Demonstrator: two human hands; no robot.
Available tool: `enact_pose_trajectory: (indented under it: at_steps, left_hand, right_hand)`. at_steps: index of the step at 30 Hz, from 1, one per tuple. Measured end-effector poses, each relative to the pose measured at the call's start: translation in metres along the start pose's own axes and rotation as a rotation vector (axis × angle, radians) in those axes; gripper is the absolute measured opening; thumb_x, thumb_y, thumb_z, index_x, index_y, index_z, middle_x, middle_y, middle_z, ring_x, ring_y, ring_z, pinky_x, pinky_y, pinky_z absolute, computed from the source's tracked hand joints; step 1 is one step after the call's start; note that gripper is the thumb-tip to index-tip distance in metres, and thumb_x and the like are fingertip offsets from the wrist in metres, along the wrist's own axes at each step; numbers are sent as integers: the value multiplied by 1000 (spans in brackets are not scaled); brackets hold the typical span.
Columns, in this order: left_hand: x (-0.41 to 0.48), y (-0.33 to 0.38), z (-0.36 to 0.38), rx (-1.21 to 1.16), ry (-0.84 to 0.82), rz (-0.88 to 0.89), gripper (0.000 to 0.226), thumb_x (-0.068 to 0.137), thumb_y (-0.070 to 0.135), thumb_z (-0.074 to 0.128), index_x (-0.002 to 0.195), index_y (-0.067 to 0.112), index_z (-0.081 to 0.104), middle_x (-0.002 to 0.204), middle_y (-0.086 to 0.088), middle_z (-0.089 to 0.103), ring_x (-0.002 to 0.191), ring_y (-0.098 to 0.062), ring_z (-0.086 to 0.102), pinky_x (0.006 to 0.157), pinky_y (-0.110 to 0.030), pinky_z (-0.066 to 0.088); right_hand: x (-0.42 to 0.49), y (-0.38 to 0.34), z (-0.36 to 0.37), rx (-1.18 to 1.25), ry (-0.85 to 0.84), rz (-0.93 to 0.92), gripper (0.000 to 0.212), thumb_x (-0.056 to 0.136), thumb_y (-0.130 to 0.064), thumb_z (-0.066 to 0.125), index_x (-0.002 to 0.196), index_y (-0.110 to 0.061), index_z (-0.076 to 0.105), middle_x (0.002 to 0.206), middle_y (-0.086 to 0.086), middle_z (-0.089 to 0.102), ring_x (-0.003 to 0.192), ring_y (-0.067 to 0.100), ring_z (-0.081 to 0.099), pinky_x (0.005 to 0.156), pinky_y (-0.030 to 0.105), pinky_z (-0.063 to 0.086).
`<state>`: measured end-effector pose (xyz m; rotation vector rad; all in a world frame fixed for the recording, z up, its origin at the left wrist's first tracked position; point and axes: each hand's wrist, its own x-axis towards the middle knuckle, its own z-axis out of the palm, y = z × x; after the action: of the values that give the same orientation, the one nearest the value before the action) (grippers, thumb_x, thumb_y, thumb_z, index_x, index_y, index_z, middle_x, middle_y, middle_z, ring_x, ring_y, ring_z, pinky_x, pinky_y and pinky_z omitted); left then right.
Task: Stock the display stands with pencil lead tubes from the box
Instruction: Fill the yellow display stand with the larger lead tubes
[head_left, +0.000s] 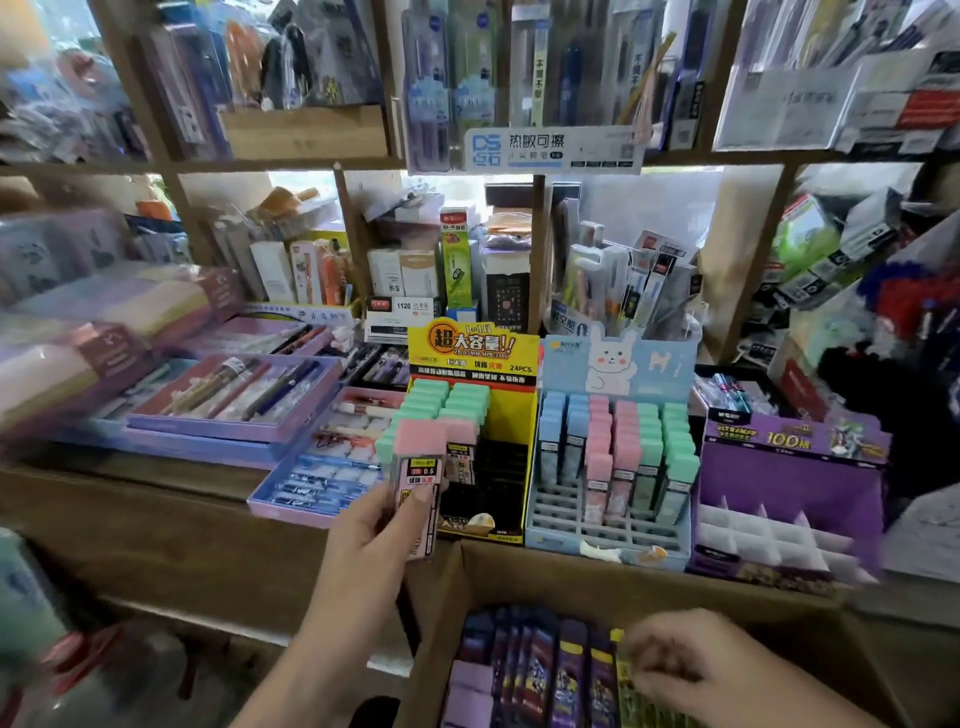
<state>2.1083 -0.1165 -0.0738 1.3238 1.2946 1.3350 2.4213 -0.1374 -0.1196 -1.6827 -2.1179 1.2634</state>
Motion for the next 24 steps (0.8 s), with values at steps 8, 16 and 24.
enact_pose_trajectory:
  at_steps: [8,16,24]
  left_hand:
    - [50,34,-4,165,-52,170,25,90,9,72,102,30,73,92,11,80,86,-5,75,72,-17,57]
    - [90,45,-7,318,-86,176,34,87,7,77,117,19,67,101,4,77,89,-2,73,77,-18,60]
    - [106,39,-10,494,-215,232,19,86,10,80,102,15,73,98,-15,70,83,-18,64,72,-29,52]
  right_hand:
    - [7,38,-3,23,-119,232,29,79,-48,80,105,-39,72,97,-12,75,87,-1,71,76,19,55]
    - [7,45,-4,70,-106,242,24,91,-36,76,113,-30,67,92,-5,76,81,6,71,78,28,58]
    - [9,48,-5,78,-114,238,21,94,-30,72,115,-31,66,102,-1,75,89,11,74,79,28,62]
